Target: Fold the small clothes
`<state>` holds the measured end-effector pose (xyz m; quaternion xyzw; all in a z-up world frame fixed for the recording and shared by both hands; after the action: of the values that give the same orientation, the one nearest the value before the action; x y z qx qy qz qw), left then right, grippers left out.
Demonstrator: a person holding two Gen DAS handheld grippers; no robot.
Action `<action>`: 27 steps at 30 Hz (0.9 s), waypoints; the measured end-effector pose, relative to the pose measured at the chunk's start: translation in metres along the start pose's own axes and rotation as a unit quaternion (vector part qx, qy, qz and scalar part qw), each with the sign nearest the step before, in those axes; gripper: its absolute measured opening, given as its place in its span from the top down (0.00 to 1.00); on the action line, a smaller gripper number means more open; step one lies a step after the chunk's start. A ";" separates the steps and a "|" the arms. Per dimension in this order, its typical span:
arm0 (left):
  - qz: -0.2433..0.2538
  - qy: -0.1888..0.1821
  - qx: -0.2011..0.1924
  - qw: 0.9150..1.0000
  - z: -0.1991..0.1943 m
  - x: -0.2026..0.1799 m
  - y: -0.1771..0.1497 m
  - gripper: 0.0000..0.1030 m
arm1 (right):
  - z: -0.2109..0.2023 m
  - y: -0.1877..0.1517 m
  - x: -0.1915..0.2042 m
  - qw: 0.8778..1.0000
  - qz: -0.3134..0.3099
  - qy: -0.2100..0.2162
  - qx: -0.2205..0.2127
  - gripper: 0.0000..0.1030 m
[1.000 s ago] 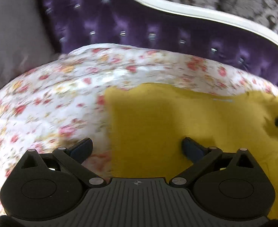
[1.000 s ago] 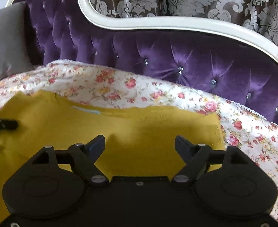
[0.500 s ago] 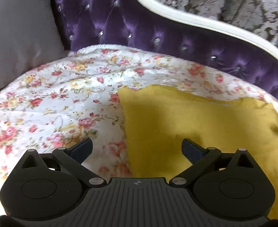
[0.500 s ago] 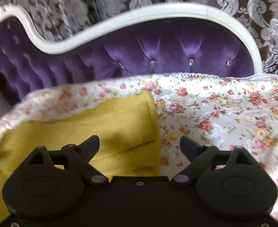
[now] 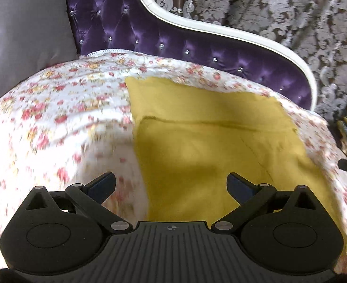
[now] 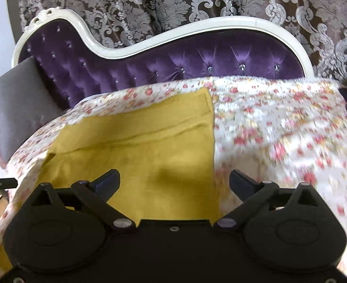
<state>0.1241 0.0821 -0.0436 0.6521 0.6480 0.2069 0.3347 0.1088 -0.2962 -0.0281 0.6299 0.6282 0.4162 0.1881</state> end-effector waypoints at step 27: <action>-0.023 -0.035 0.046 0.998 -0.045 -0.015 -0.099 0.01 | -0.052 -0.105 -0.035 0.987 0.149 0.046 0.048 0.06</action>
<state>0.0216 0.0682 -0.0797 0.6586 0.6594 0.1467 0.3315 0.0076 -0.3297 -0.0874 0.7047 0.5547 0.4376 0.0645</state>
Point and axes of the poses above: each gripper's, at about its wrist camera, not at the fingertips, and z roughly the way its jaws point, x to its left, y to its top, the point moved 1 cm from there along z, roughly the way its jaws point, and after that the axes turned 4 degrees about y, right-handed, at the moved point
